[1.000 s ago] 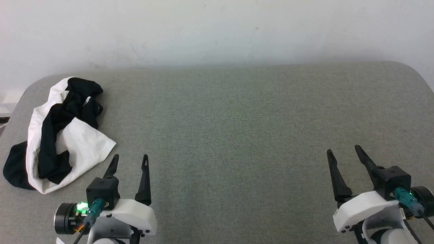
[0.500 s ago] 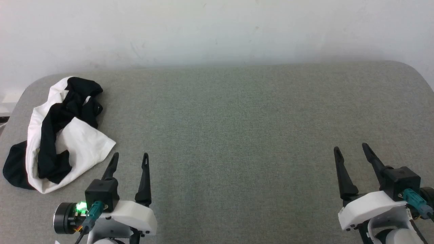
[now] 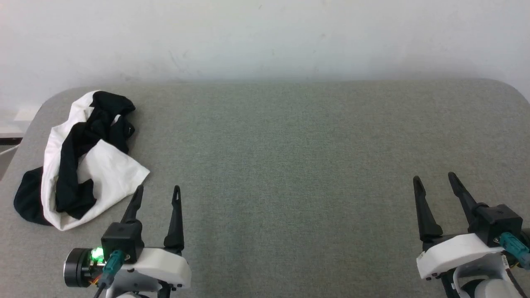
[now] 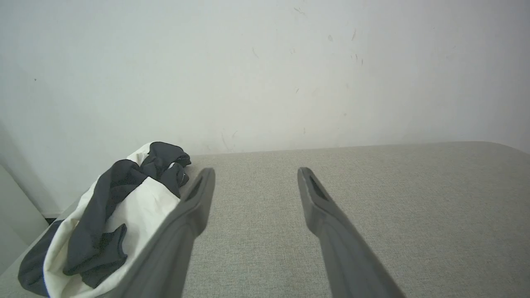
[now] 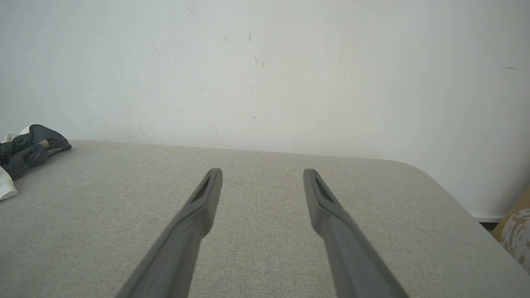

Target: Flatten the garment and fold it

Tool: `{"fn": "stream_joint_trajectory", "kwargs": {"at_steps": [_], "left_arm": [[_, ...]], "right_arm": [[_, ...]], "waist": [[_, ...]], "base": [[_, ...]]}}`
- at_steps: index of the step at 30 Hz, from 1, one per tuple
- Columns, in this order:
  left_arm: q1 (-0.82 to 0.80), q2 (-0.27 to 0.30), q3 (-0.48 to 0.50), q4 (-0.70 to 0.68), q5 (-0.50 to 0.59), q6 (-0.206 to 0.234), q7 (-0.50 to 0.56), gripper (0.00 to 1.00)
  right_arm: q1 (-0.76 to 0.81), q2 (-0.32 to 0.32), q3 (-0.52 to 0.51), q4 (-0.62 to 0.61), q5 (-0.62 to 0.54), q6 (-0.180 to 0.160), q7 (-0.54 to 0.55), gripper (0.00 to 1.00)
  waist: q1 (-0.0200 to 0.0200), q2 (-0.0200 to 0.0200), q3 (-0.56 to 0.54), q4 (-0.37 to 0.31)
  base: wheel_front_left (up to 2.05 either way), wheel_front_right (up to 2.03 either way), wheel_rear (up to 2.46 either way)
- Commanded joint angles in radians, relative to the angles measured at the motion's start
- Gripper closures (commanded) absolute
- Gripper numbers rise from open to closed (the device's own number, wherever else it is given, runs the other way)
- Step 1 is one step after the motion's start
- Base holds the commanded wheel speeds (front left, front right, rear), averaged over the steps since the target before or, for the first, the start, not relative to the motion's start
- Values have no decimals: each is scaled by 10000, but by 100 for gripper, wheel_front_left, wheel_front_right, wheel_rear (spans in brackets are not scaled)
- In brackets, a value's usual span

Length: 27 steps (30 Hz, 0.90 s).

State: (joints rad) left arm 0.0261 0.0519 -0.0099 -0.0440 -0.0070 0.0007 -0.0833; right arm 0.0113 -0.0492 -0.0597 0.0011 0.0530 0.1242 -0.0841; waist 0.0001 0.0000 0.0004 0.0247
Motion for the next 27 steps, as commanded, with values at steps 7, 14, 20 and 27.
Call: {"fn": "stream_joint_trajectory", "kwargs": {"at_steps": [7,14,20,27], "left_arm": [[263,7,-15,-112,-26,-13,-243,0],[374,13,-7,-172,-15,2,-390,0],[471,24,6,-232,-7,24,-515,0],[555,35,26,-276,-20,46,-661,0]], "right_arm": [[85,-4,45,-21,-14,27,-239,0],[147,-5,105,1,9,31,-385,0],[204,-5,214,57,-9,34,-510,0],[226,-6,215,110,62,37,-655,0]], "waist": [[0,0,-113,327],[-1,0,-221,704],[-1,0,-276,1092],[-1,0,-294,1629]], "base": [[0,0,0],[0,0,0],[0,0,0],[0,0,0]]}}
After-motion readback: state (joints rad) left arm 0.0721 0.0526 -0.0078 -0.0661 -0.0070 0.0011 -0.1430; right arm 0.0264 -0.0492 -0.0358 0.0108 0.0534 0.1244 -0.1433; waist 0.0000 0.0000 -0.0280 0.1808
